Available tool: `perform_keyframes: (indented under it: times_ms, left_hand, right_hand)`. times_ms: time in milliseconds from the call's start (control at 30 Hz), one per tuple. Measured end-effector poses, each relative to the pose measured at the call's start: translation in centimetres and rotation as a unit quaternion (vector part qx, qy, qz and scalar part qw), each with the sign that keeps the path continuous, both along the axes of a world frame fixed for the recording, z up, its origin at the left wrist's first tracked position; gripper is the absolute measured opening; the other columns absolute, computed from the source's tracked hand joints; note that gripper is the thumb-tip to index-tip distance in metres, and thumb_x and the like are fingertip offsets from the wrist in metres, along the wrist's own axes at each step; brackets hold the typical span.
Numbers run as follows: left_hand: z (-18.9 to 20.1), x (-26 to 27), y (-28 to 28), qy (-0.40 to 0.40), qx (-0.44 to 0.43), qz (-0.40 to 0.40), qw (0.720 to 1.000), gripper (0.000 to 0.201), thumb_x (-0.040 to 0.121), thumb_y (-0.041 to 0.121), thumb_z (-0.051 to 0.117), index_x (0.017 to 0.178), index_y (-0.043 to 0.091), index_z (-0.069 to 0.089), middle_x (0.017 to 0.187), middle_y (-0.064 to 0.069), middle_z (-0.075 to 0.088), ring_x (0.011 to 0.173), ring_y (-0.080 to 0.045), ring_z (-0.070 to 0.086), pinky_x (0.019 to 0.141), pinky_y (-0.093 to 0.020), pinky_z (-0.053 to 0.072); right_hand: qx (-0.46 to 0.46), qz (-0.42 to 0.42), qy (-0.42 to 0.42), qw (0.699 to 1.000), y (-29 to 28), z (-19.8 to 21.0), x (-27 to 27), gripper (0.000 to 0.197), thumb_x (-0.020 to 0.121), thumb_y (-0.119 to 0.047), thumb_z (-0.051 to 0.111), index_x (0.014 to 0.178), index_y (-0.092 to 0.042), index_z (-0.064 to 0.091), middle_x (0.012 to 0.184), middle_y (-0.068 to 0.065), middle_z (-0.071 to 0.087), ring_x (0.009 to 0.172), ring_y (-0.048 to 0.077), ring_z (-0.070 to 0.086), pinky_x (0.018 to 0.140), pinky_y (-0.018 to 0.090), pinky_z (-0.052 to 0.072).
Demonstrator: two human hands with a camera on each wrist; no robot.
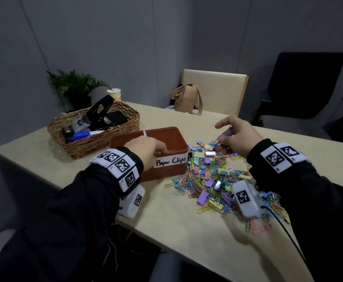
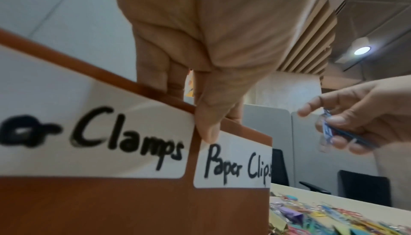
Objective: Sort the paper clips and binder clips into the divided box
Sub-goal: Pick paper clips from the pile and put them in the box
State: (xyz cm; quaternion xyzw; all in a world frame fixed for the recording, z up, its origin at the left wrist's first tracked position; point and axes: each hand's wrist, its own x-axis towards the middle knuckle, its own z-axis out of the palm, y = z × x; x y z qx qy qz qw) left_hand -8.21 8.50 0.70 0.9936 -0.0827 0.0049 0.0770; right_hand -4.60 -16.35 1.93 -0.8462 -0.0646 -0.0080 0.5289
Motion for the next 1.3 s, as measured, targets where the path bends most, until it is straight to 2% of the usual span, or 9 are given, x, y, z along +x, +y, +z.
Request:
perform_keyframes:
  times_ms: [200,367,500,667,833,933,1133,1233,1300]
  left_hand:
    - [-0.2,0.8,-2.8,-0.016,-0.032,-0.043,0.998,0.04,0.087,0.003,0.054,0.115,0.03,0.065,0.104,0.007,0.065,0.105,-0.014,0.059,0.078,-0.016,0.036]
    - [-0.2,1.1,-4.1,-0.085,0.009,-0.026,0.996,0.035,0.086,0.033,0.065,0.12,0.037,0.06,0.114,0.004,0.057,0.112,-0.022,0.053,0.092,-0.033,0.045]
    - [0.4,1.6,-4.9,-0.097,-0.2,0.019,0.975,0.044,0.077,0.038,0.075,0.118,0.027,0.062,0.094,0.005,0.065,0.093,-0.015,0.061,0.081,-0.025,0.045]
    - [0.1,3.5,-5.5,-0.008,-0.48,0.039,0.876,0.04,0.08,0.016,0.075,0.118,0.011,0.061,0.075,-0.01,0.069,0.069,-0.025,0.067,0.064,-0.035,0.055]
    - [-0.8,4.9,-5.1,-0.045,-0.46,0.087,0.883,0.018,0.074,0.006,0.077,0.074,0.019,0.065,0.072,-0.015,0.069,0.073,-0.033,0.071,0.073,-0.041,0.059]
    - [-1.1,5.5,-4.2,-0.066,-0.469,0.105,0.874,0.024,0.073,0.0,0.075,0.067,0.02,0.064,0.069,-0.016,0.068,0.07,-0.034,0.07,0.072,-0.05,0.058]
    - [-1.0,5.0,-3.2,-0.076,-0.439,0.074,0.892,0.03,0.084,-0.006,0.06,0.099,0.02,0.061,0.067,-0.014,0.062,0.053,-0.032,0.058,0.055,-0.042,0.055]
    - [-0.9,4.6,-3.8,-0.114,-0.341,0.071,0.93,0.036,0.087,0.003,0.061,0.115,0.026,0.063,0.091,-0.004,0.069,0.074,-0.025,0.067,0.071,-0.037,0.058]
    - [-0.8,3.5,-4.5,-0.155,-0.279,0.047,0.947,0.025,0.084,0.01,0.067,0.104,0.024,0.069,0.094,0.0,0.068,0.083,-0.018,0.065,0.083,-0.031,0.053]
  right_hand:
    - [0.065,-0.027,-0.03,0.997,0.9,1.6,0.3,0.024,0.082,0.009,0.065,0.099,-0.006,0.056,0.07,0.013,0.055,0.052,0.025,0.061,0.044,0.028,0.05]
    - [0.102,-0.019,-0.01,0.995,2.8,1.3,1.3,0.025,0.077,0.008,0.071,0.084,-0.009,0.055,0.077,0.02,0.06,0.044,0.02,0.056,0.038,0.024,0.044]
    - [0.106,0.003,-0.004,0.994,4.4,0.5,2.2,0.025,0.079,0.008,0.07,0.084,-0.011,0.054,0.069,0.016,0.061,0.044,0.018,0.054,0.038,0.023,0.045]
    - [0.126,-0.008,-0.005,0.992,6.6,-0.6,2.8,0.023,0.083,0.005,0.065,0.074,-0.015,0.055,0.057,0.006,0.057,0.036,0.01,0.05,0.042,0.023,0.045]
    - [0.101,-0.006,-0.002,0.995,8.5,-2.0,3.5,0.03,0.091,0.005,0.045,0.074,-0.017,0.055,0.067,0.009,0.058,0.053,0.022,0.054,0.057,0.034,0.051]
    - [0.109,0.034,0.005,0.993,8.3,-2.2,3.3,0.024,0.091,0.01,0.044,0.084,-0.012,0.052,0.067,0.006,0.06,0.049,0.012,0.057,0.049,0.021,0.048]
    - [0.124,0.048,-0.018,0.991,6.0,-2.1,3.6,0.028,0.087,0.006,0.058,0.071,-0.016,0.055,0.084,0.021,0.067,0.066,0.023,0.057,0.063,0.034,0.048]
    - [0.017,0.066,-0.061,0.996,5.1,-2.3,3.4,0.023,0.08,-0.001,0.069,0.082,-0.024,0.07,0.089,0.012,0.069,0.076,0.02,0.062,0.072,0.035,0.055]
    - [-0.042,0.043,-0.083,0.995,3.8,-2.3,3.3,0.029,0.081,-0.001,0.068,0.094,-0.027,0.068,0.09,0.001,0.066,0.077,0.014,0.059,0.065,0.029,0.054]
